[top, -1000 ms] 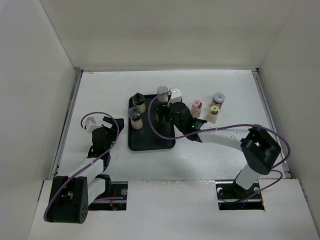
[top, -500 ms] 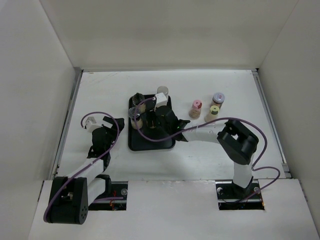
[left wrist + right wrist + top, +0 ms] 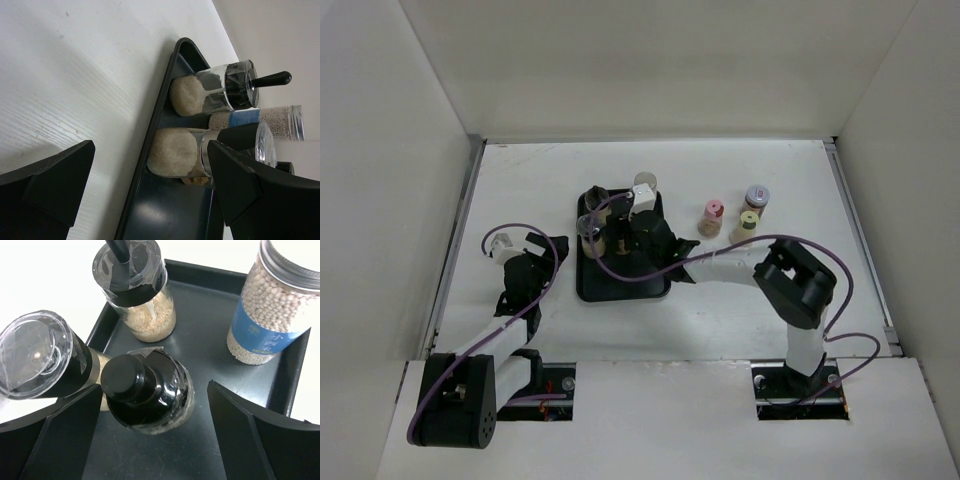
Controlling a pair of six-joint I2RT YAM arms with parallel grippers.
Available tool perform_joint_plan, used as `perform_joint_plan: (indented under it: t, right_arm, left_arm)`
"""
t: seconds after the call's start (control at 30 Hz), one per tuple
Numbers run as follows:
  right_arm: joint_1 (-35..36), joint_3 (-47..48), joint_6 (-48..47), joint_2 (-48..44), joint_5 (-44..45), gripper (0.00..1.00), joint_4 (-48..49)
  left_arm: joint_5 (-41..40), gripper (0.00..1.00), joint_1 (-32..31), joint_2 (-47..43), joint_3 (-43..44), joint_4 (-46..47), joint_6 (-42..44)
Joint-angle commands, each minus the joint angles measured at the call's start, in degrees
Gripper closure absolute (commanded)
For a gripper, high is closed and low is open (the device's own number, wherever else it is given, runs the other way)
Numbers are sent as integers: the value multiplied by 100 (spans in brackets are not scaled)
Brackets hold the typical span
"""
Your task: Organize the condiment bottles
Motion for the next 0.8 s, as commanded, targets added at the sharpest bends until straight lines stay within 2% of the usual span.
perform_joint_plan:
  t: [0.0,0.1,0.17,0.3,0.33,0.4,0.47,0.5,0.63,0.77]
  right_arm:
    - [51,-177,-5,-752,140,6,235]
    - [-106,-599,-5,-1393,210,7,208]
    - [-326,-915,-14,-1876,246,12,208]
    - [-1194,-1460,100,-2607,570,49,138]
    - [-1458,-1531,161,-2704,701,54,42]
    - [-1994,-1532,328,-2766,843,56,-282]
    - [-2504,-1375,495,-2697,887,55,-625]
    - [-2733,-1261,505,-2583,939,50,-705]
    - [-3454,-698,487,-2056,1203,15,-1048]
    - [-3824,-355,452,-1608,1169,4,-1373]
  left_arm:
    - [9,0,19,-8,53,280,-44]
    - [36,0,28,-33,53,298,-62]
    - [-16,0,10,-51,53,289,-44]
    - [62,0,28,-51,45,280,-62]
    - [28,0,11,-95,45,280,-62]
    - [-60,0,-25,-113,45,271,-35]
    - [-43,0,-33,-43,45,280,-35]
    - [-17,0,-33,-16,53,289,-61]
    - [-52,0,-60,-77,53,272,-36]
    - [-34,0,-42,-78,45,263,-44]
